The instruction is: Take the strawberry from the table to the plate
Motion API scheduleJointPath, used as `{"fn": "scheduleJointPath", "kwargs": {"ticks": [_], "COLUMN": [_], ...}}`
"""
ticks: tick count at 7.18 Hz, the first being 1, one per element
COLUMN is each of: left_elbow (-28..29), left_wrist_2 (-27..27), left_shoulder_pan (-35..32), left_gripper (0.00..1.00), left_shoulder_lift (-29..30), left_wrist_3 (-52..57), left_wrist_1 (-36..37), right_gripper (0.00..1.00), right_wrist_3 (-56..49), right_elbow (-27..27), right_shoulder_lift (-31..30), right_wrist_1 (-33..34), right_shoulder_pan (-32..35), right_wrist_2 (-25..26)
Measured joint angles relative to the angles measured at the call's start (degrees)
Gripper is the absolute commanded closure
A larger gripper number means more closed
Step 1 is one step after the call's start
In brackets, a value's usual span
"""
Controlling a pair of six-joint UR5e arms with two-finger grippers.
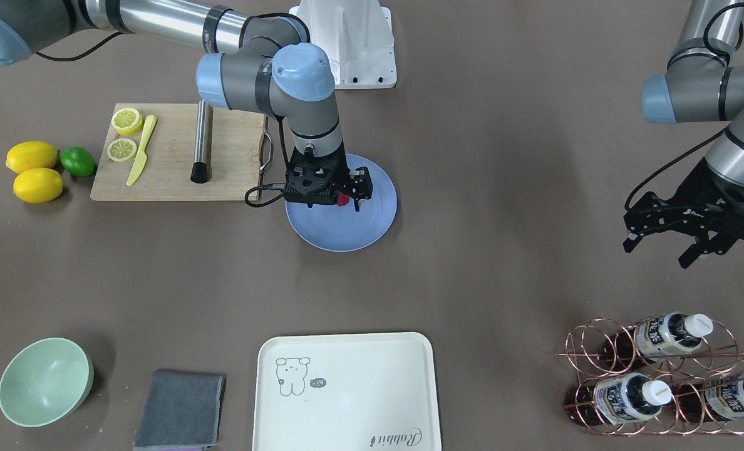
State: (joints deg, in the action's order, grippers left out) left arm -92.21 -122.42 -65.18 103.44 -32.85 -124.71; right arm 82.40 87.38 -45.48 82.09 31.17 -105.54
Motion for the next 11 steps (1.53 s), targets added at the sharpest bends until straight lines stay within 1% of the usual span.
{"fn": "scheduleJointPath", "kwargs": {"ticks": [1,2,3,4,6,8,10,11], "left_elbow": [0.01,0.1,0.15,0.02,-0.08,0.08,0.08,0.15], "left_wrist_2": [-2.66,-5.8,-8.4,-9.83,-10.4,-10.01,-9.95,-9.95], "left_shoulder_pan": [-2.17,-5.02,-8.39,-11.53,-17.18,-21.45,-23.32,-23.63], "left_gripper": [0.02,0.02,0.02,0.02,0.02,0.02,0.02,0.02], "left_shoulder_lift": [-0.06,-0.45,-1.24,-2.12,-4.03,-5.48,-5.71,-5.89], "left_wrist_3": [0.48,2.46,6.84,12.45,26.04,38.14,42.4,42.83], "left_wrist_1": [1.18,1.86,2.57,4.36,12.35,22.27,28.75,29.87], "right_gripper": [0.0,0.0,0.0,0.0,0.0,0.0,0.0,0.0], "right_wrist_3": [-1.97,-6.9,-14.5,-23.71,-43.34,-60.44,-74.73,-81.26], "right_elbow": [3.73,8.62,13.31,16.06,17.51,17.37,15.23,12.56], "right_shoulder_lift": [-1.58,-5.01,-10.13,-15.77,-26.21,-35.09,-41.02,-42.26], "right_wrist_1": [3.52,7.46,10.58,12.17,13.04,12.99,12.82,12.84], "right_shoulder_pan": [4.3,8.17,12.72,18.35,29.79,39.04,47.88,52.17], "right_wrist_2": [-4.69,-7.54,-9.96,-13.16,-18.32,-20.21,-22.92,-24.51]}}
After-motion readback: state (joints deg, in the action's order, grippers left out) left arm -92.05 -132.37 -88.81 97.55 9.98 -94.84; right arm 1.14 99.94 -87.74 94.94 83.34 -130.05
